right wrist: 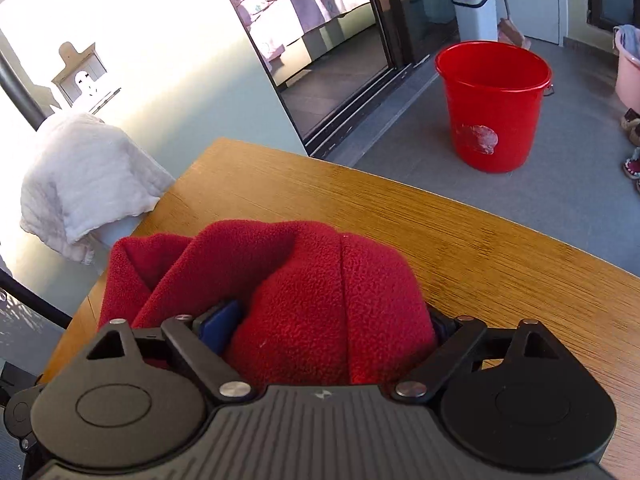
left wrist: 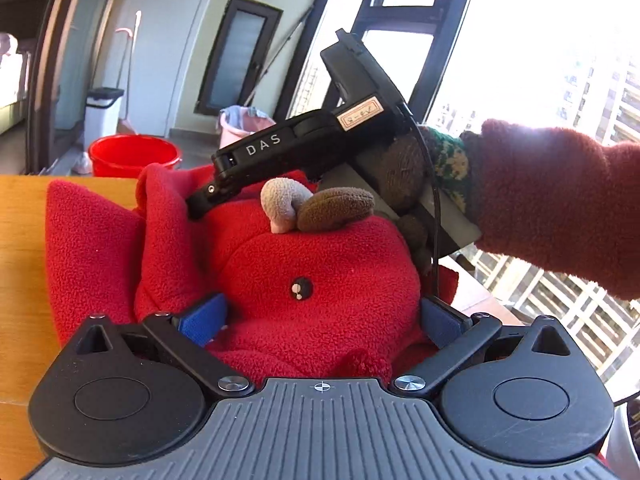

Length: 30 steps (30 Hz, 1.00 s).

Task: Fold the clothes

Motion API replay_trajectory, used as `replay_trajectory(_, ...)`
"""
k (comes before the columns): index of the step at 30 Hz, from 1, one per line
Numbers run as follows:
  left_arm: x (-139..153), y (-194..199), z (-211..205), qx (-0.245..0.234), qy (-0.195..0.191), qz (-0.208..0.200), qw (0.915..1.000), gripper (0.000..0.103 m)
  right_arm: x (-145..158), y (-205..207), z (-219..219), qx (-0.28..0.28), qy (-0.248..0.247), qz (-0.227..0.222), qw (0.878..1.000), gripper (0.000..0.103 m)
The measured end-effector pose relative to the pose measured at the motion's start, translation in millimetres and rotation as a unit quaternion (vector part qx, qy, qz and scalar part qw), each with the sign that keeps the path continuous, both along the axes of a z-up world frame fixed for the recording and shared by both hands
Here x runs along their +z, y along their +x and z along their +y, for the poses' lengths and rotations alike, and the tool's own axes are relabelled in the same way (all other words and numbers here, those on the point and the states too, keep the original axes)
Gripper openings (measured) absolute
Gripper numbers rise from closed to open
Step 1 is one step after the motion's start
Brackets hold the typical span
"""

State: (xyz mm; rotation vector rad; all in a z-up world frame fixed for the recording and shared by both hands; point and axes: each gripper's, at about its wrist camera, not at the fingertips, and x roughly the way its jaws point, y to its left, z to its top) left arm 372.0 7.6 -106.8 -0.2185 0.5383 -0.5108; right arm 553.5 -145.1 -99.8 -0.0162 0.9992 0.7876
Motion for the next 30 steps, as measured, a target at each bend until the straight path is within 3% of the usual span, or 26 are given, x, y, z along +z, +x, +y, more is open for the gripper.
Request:
replay_trajectory(4, 0, 1, 6, -0.003, -0.018, 0.002, 0.9998, 0.103, 23, -29, -12, -0.01, 0.019, -0.041, 0.999, 0.047)
replay_trajectory(5, 0, 0, 7, -0.006, -0.019, 0.001, 0.9998, 0.103, 36, -38, -17, -0.008, 0.03, -0.061, 0.998, 0.043)
replay_trajectory(8, 2, -5, 6, -0.015, -0.017, -0.01, 0.9997, 0.103, 76, -77, -35, 0.008, 0.076, -0.103, 0.992, 0.041)
replay_trajectory(11, 6, -14, -10, -0.032, 0.042, -0.033, 0.9981, 0.103, 101, -129, -44, 0.025, 0.074, -0.148, 0.986, 0.04)
replay_trajectory(15, 14, -38, -30, -0.069, 0.145, -0.053, 0.9857, 0.103, 103, -190, -53, 0.012, 0.058, -0.208, 0.976, 0.04)
replay_trajectory(18, 20, -66, -16, -0.101, 0.155, -0.026, 0.9824, 0.103, 95, -228, -62, 0.0, 0.074, -0.214, 0.974, 0.04)
replay_trajectory(21, 34, -95, 22, -0.116, 0.105, -0.002, 0.9877, 0.103, 78, -262, -65, -0.004, 0.071, -0.217, 0.974, 0.04)
replay_trajectory(24, 60, -121, 73, -0.095, 0.011, -0.01, 0.9954, 0.103, 61, -294, -66, -0.009, 0.066, -0.217, 0.974, 0.04)
replay_trajectory(27, 93, -127, 115, -0.019, -0.088, -0.047, 0.9948, 0.103, 53, -324, -62, -0.005, 0.051, -0.245, 0.968, 0.04)
replay_trajectory(30, 112, -106, 125, 0.058, -0.133, -0.063, 0.9874, 0.103, 48, -342, -57, -0.011, 0.037, -0.263, 0.964, 0.04)
